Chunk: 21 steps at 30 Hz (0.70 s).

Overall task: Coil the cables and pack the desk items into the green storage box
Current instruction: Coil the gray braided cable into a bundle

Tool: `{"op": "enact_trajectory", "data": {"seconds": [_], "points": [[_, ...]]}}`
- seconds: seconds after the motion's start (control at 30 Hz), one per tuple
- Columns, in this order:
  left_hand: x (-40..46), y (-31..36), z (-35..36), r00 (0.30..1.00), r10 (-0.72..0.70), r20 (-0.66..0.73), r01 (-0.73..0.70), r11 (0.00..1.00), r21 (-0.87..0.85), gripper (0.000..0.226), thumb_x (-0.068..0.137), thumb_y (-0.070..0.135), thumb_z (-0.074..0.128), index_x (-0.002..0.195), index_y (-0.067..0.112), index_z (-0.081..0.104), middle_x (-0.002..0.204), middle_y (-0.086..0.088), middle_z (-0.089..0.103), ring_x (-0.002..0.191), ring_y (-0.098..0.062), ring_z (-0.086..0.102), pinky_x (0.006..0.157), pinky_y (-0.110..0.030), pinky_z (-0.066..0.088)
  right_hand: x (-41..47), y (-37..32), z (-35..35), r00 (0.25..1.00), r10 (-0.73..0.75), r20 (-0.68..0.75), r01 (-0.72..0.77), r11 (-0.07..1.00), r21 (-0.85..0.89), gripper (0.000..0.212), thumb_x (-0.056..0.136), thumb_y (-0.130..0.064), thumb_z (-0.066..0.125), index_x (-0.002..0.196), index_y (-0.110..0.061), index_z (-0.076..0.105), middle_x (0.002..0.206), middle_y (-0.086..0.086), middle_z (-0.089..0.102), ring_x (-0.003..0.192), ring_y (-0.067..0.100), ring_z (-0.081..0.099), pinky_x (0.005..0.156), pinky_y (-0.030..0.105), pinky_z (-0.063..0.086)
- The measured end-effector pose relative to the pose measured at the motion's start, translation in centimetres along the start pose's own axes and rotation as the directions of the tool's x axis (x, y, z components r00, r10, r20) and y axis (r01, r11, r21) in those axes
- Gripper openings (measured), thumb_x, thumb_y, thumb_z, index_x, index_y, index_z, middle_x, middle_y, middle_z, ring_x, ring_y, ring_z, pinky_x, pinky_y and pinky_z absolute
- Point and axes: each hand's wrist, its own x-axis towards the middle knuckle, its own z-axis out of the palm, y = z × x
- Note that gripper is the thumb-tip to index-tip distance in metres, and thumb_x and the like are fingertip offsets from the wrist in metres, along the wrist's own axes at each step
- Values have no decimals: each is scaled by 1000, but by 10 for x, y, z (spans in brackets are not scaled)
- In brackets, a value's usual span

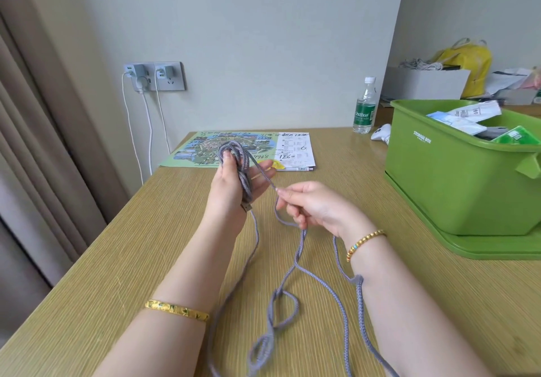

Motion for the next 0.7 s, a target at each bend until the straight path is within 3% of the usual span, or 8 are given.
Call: {"op": "enact_trajectory", "data": {"seconds": [0.17, 0.27, 0.33, 0.5, 0.63, 0.7], "points": [[4, -5, 0, 999, 29, -32, -26, 996, 91, 37, 100, 42, 28, 91, 13, 48, 48, 3, 54, 42, -13, 52, 51, -27, 53, 0, 2, 12, 999, 39, 29, -33, 983, -181, 39, 97, -34, 43, 66, -12, 50, 42, -7, 39, 34, 7, 38, 40, 17, 41], [7, -8, -2, 995, 58, -81, -37, 970, 241, 33, 99, 43, 33, 83, 18, 50, 61, 0, 48, 46, -12, 46, 62, -33, 45, 0, 2, 16, 999, 34, 17, -28, 959, -283, 33, 96, -31, 48, 69, -12, 51, 46, -5, 40, 37, 7, 41, 43, 19, 43], [8, -7, -5, 988, 97, -121, -50, 939, 340, 29, 97, 44, 36, 84, 23, 52, 71, -1, 50, 56, -14, 47, 67, -37, 40, -2, 1, 13, 996, 84, 38, -72, 964, -257, 27, 94, -23, 54, 69, -13, 51, 51, -3, 43, 39, 7, 45, 44, 17, 45], [16, 4, -16, 942, 235, -240, -99, 877, 470, 28, 97, 47, 32, 84, 27, 48, 85, -2, 54, 68, -21, 47, 53, -28, 35, -6, -1, 3, 973, 221, 62, -190, 928, -322, 26, 90, -15, 61, 67, -13, 48, 58, 0, 48, 48, 8, 53, 50, 19, 51], [18, 7, -21, 916, 276, -293, -85, 844, 529, 27, 99, 42, 29, 96, 20, 45, 94, 0, 52, 80, -20, 47, 57, -30, 35, -5, -1, -2, 986, 134, -100, -162, 916, -367, 23, 88, -20, 63, 68, -15, 52, 62, 1, 52, 52, 10, 52, 60, 25, 49], [17, 5, -20, 918, 306, -253, -81, 768, 635, 28, 100, 39, 29, 94, 15, 43, 82, 3, 49, 73, -15, 45, 59, -32, 33, -3, -1, -4, 972, 12, -236, -115, 896, -428, 24, 87, -29, 64, 68, -17, 55, 63, -3, 55, 56, 9, 51, 61, 25, 44]]}}
